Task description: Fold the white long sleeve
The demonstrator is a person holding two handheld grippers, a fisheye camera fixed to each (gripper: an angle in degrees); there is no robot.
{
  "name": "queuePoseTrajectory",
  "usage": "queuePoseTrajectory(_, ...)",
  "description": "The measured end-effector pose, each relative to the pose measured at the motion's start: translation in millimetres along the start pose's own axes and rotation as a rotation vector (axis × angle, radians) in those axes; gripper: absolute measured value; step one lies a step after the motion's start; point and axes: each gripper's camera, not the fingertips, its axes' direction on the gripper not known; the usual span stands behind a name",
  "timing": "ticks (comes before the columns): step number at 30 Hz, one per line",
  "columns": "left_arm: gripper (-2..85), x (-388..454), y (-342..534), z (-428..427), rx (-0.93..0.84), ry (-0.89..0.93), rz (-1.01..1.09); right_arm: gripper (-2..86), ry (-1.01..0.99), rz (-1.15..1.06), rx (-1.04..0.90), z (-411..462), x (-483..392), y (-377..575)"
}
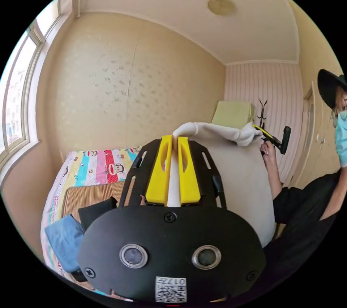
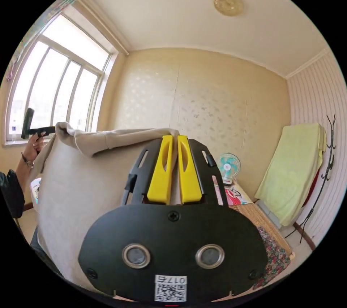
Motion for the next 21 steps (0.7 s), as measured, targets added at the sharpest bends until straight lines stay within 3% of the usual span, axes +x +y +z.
queuePoseTrajectory(3, 5.3, -92.7, 15.6, 138.2, -0.305, -0.174, -0.115, 5.0, -0.084, -0.129, -0.283, 165.3, -1.6, 26.4)
queuePoseTrajectory(5, 5.5, -163.5, 73.3, 213.2, -0.530, -0.301, -0.390, 6.0, -0.223, 0.034, -0.624, 279.8, 0.1, 90.8)
queuePoseTrajectory(7, 5.4, -174.0, 120.4, 227.2, -0.527, -0.211, -0.453, 6.4, -0.250, 0.089, -0.788, 305.7, -21.0, 139.2)
queuePoseTrajectory(10, 6.3, -136.7, 199.8, 243.2, -0.577, -0.113, -0.348, 7.3, -0.319, -0.007, -0.848, 284.4, -94.4, 218.2)
queuePoseTrajectory(15, 6.4, -61.4, 346.6, 285.4, -1.022, -0.091, -0.172, 7.4, -0.511, -0.031, -1.120, 242.7, -203.9, 353.0)
queuePoseTrajectory(17, 3.4, -47.7, 374.4, 235.1, -0.809, -0.168, -0.325, 5.6, -0.378, -0.085, -0.965, 193.7, -216.1, 355.6)
queuePoseTrajectory(21, 2.1, -35.9, 379.6, 201.8, -0.878, 0.016, -0.436, 4.2, -0.225, -0.430, -1.116, 162.2, -233.2, 331.4)
